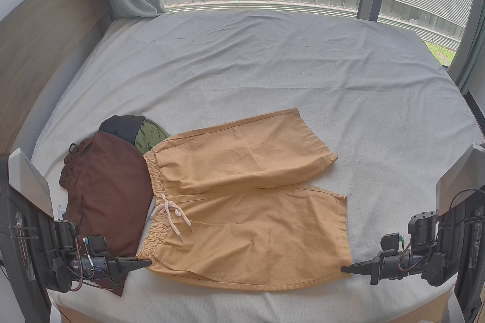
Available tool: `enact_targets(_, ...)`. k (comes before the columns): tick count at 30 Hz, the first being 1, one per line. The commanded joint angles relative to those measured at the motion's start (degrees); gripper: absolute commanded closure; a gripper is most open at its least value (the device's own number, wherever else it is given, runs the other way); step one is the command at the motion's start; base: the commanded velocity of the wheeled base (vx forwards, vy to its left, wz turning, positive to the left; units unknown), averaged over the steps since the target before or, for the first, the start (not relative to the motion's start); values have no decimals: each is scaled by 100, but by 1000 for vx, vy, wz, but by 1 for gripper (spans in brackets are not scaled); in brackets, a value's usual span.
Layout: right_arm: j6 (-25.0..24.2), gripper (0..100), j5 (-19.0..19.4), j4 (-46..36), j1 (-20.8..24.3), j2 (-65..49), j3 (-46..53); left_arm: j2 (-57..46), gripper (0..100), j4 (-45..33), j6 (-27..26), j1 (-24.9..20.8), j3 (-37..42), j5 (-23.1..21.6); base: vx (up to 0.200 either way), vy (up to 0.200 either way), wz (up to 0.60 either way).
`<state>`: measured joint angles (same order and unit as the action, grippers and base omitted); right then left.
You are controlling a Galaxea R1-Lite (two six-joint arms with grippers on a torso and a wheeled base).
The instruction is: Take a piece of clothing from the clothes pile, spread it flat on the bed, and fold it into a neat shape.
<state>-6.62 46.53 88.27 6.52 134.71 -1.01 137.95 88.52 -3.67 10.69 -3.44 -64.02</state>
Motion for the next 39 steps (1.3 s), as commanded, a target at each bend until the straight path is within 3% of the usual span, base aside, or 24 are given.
enact_targets(1,-50,100,31,6,16,-120,-13,-84,100,8,59,-32,-96,-31,0,0,0)
enact_targets(4,-85,100,58,6,7,-269,-75,-172,100,8,165,-41,-184,-31,0,0,0)
enact_targets(7,-577,100,49,6,42,-533,-206,-541,100,8,947,-76,-342,-31,0,0,0)
enact_targets(8,-604,100,49,6,42,-551,-215,-550,100,8,982,-76,-342,-22,0,0,0)
enact_targets(10,-1087,100,49,6,60,-876,-417,-1016,100,8,1914,-155,-491,-22,0,0,0)
enact_targets(13,-1157,100,49,6,60,-929,-453,-1068,100,8,2002,-155,-518,-22,0,0,0)
enact_targets(14,-1465,100,40,6,69,-1122,-628,-1306,100,8,2388,-225,-649,22,0,0,0)
enact_targets(28,-2221,100,-4,6,77,-1509,-1077,-1394,100,8,2573,-340,-1036,83,0,0,0)
enact_targets(34,-2291,100,-13,6,69,-1561,-1156,-1534,100,8,3004,-331,-1177,92,0,0,0)
enact_targets(39,-2300,100,-13,6,69,-1561,-1208,-1560,100,8,3039,-331,-1265,92,0,0,0)
